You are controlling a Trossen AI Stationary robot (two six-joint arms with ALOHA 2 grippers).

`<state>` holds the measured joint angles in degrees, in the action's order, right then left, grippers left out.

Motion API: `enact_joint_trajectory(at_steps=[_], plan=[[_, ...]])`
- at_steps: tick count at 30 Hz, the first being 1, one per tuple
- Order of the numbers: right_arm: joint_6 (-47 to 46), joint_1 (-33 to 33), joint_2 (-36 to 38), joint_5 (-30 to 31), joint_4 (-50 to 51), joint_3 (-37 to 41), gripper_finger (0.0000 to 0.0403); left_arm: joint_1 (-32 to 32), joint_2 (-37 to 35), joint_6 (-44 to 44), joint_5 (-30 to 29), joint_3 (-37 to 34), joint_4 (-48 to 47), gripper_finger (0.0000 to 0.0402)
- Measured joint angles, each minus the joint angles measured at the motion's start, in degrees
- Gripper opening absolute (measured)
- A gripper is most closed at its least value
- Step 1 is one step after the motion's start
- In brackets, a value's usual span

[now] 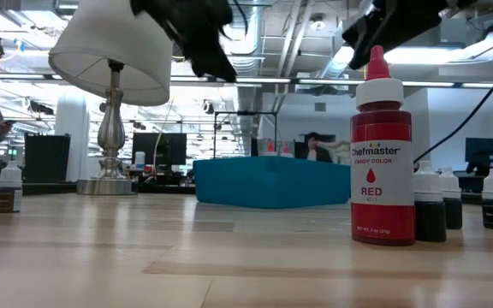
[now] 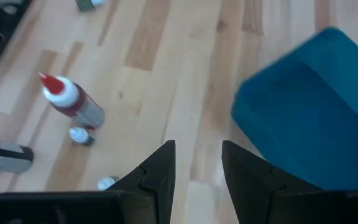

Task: Pick & Place food coloring
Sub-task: Put the large red food coloring bottle into the blue container

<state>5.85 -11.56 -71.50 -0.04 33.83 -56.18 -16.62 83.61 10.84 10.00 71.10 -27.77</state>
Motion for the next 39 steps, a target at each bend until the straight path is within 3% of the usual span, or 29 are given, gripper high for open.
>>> enact_joint_trajectory(at_steps=[7, 17, 23, 31, 39], plan=[[-1.3, -2.6, 0.0, -3.9, -3.7, 0.0, 0.0121, 10.3, -10.5, -4.3, -5.7, -6.2, -1.5, 0.0126], [-3.2, -8.0, -3.8, -6.1, -11.6, -0.1, 0.0121, 26.3, -21.7, -13.0, -21.4, -16.5, 2.5, 0.0126], [-4.4, -10.6, -10.3, -7.0, -14.3, 0.0, 0.0121, 33.6, -23.7, -16.1, -30.1, -19.5, 4.7, 0.0126], [-5.9, -12.5, -16.5, -9.1, -19.1, 0.0, 0.0121, 38.9, -23.5, -20.1, -35.0, -19.8, 5.5, 0.0126], [-6.0, -12.4, -17.9, -9.3, -19.9, 0.0, 0.0121, 41.1, -23.5, -21.9, -39.2, -19.8, 5.4, 0.0126]])
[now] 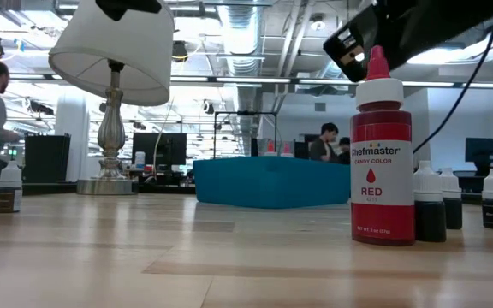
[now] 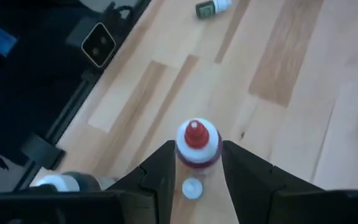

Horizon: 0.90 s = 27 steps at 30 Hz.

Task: Pick & Place food coloring
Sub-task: Put the large red food coloring bottle into the blue container

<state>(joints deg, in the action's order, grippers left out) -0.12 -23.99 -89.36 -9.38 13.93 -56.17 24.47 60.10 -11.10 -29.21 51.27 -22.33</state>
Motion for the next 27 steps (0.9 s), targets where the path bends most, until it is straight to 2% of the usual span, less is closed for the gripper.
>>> enact_joint_trajectory(at_steps=[5, 27], plan=[[0.1, 0.2, -0.8, -1.9, -1.4, 0.0, 0.0121, 0.0, 0.0, -0.6, 0.0, 0.0, 0.0, 0.0126], [0.1, 1.2, -3.9, -3.4, -5.7, -0.1, 0.0121, 0.0, 0.0, -0.6, -0.1, 0.0, -0.3, 0.0125]])
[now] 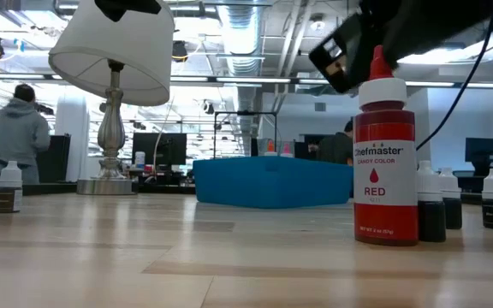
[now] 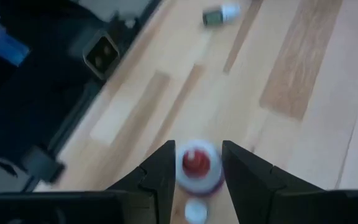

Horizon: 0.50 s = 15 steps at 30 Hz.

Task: Pick & Place food coloring
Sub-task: Put the large red food coloring bottle into the blue container

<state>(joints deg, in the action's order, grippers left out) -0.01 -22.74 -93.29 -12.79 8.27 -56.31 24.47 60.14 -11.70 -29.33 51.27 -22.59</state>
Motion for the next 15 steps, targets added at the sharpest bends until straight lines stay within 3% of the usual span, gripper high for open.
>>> enact_joint_trajectory(at_steps=[15], plan=[[0.0, 0.4, -0.3, -0.3, 1.9, 0.1, 0.0120, 0.0, 0.0, -0.1, 0.0, 0.0, 0.0, 0.0125]])
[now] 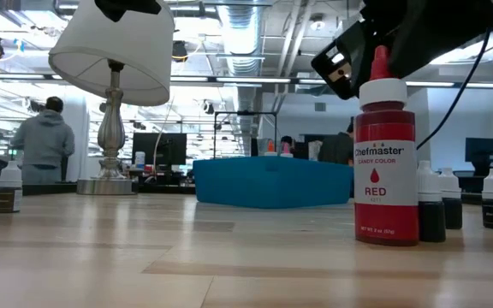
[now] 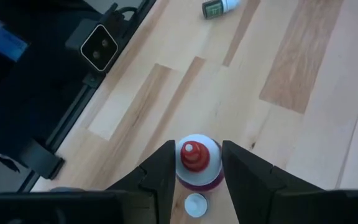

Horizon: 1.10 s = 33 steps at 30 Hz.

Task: Pick & Place food coloring
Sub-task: Put the large red food coloring bottle into the blue container

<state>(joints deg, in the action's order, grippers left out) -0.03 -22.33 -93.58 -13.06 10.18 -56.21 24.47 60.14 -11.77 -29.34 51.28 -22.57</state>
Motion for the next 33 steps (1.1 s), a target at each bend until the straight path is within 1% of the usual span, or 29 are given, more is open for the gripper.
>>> enact_joint_trajectory(at_steps=[4, 12, 19, 23, 33], plan=[[0.0, 0.3, 0.0, -0.1, 0.0, 0.0, 0.0113, 0.0, 0.0, 0.0, 0.0, 0.0, 0.0, 0.0125], [0.7, 0.4, 0.1, 0.1, -0.2, -0.1, 0.0066, 0.0, 0.0, 0.0, 0.0, 0.0, 0.0, 0.0125], [2.1, 0.4, 0.2, 0.1, -0.2, -0.1, 0.0042, 0.0, 0.0, -0.1, 0.0, 0.0, 0.0, 0.0125], [3.2, 0.4, 0.2, 0.1, -0.2, -0.1, 0.0035, 0.0, 0.0, -0.1, 0.0, 0.0, 0.0, 0.0125], [3.6, 1.3, 0.7, 0.5, 0.5, -0.1, 0.0035, 0.0, 0.0, -0.1, 0.0, 0.0, 0.0, 0.0125]])
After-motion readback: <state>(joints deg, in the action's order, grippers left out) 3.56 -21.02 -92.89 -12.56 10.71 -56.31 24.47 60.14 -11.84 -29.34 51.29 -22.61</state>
